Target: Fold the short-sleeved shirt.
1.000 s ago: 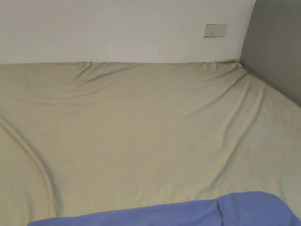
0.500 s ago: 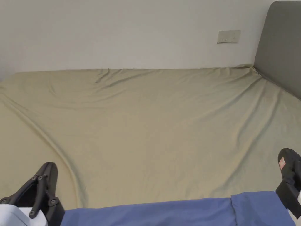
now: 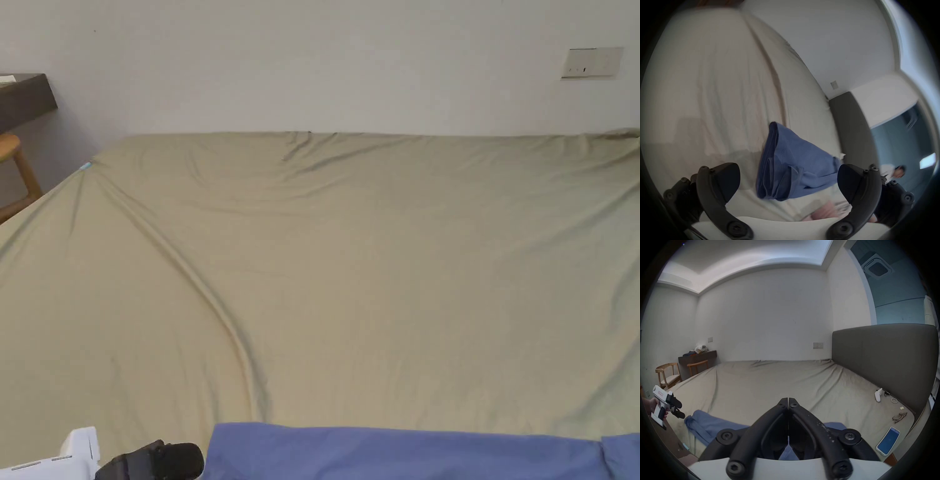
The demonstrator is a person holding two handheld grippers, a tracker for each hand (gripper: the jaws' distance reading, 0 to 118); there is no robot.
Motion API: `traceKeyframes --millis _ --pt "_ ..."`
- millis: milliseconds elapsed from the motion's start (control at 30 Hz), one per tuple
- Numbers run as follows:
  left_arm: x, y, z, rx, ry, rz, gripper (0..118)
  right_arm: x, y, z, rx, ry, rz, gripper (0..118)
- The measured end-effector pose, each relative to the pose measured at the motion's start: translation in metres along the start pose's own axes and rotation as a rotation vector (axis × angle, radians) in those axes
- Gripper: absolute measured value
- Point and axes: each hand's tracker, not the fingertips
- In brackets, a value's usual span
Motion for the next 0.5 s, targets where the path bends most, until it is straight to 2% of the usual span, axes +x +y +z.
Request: traceKeyframes --millis 133,200,267,333,400,433,467,500 --pt "-0.029 -0.01 -0.04 -0.116 -0.132 0.256 118 -0.008 -0.006 -0.006 -0.052 0.04 -0.032 2" --pt "-0.026 -0.004 -0.044 0.004 -0.35 0.284 118 -0.014 -0.007 -0.009 -0.069 0.052 -0.026 2" --pt "-0.025 -0.003 -0.07 -0.098 -0.319 0.379 118 -0.022 -0.006 -0.011 -0.079 0.075 -0.015 2" --pt "-0.005 -0.004 -0.089 -0.182 -0.319 0.262 118 -0.028 -0.005 -0.013 -0.088 0.096 -0.01 2" --pt "0.006 -0.001 -0.097 -0.221 -0.186 0.127 118 -0.034 -0.006 -0.015 -0.095 0.117 -0.001 3" --pt "0.007 0.001 -0.095 -0.222 -0.192 0.12 87 -0.037 -0.007 -0.015 -0.095 0.128 0.003 3" --pt "0.003 -0.001 -0.092 -0.183 -0.133 0.13 20 -0.038 -0.007 -0.014 -0.095 0.136 0.002 3" --pt "-0.009 -0.002 -0.099 -0.142 -0.001 0.15 10 -0.039 -0.006 -0.014 -0.094 0.146 0.001 3"
